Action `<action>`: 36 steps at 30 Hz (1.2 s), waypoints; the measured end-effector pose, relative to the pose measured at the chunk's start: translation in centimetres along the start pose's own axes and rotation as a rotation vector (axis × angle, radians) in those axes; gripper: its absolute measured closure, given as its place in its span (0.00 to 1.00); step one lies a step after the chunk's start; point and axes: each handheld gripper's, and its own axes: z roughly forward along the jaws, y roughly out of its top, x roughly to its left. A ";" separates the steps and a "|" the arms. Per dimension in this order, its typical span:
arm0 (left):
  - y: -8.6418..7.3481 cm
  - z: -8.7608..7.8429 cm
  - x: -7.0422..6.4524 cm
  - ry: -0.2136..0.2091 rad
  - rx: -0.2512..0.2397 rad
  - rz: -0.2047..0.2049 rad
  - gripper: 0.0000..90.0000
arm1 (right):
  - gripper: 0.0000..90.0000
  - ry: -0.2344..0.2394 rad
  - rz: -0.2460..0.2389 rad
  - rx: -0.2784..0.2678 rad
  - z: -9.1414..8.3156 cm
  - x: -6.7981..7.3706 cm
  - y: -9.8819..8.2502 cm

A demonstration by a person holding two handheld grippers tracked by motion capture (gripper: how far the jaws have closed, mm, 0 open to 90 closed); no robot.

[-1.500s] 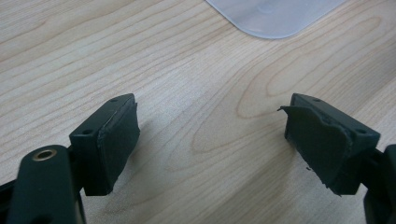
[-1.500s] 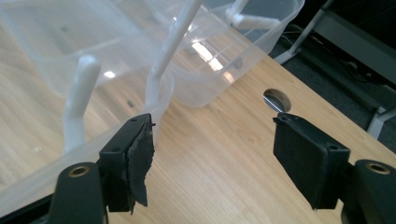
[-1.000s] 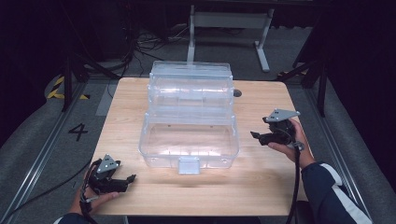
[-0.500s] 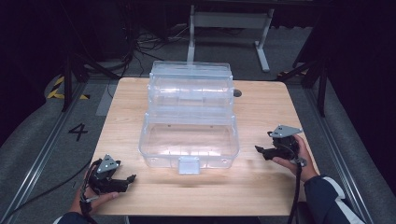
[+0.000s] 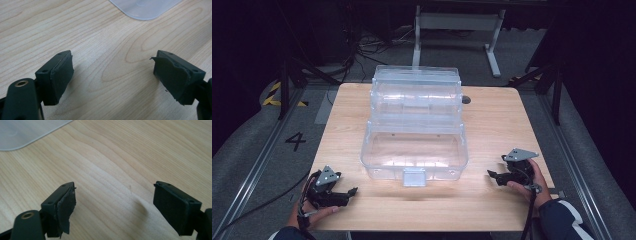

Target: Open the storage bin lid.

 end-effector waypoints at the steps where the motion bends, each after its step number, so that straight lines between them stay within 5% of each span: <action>1: 0.0 0.0 0.0 0.001 -0.001 0.002 0.18 | 0.21 -0.002 -0.003 -0.001 0.0 0.1 -0.2; 5: 0.1 0.0 0.1 -0.004 0.007 0.009 0.18 | 0.21 0.019 0.019 -0.013 -0.2 0.4 -0.9; 9: 0.1 0.0 0.1 -0.009 0.009 0.010 0.17 | 0.21 0.062 0.091 -0.042 -0.1 -0.1 -1.6; 36: 0.2 0.2 0.1 -0.013 0.011 0.003 0.16 | 0.16 0.036 0.110 -0.033 0.1 0.2 -1.4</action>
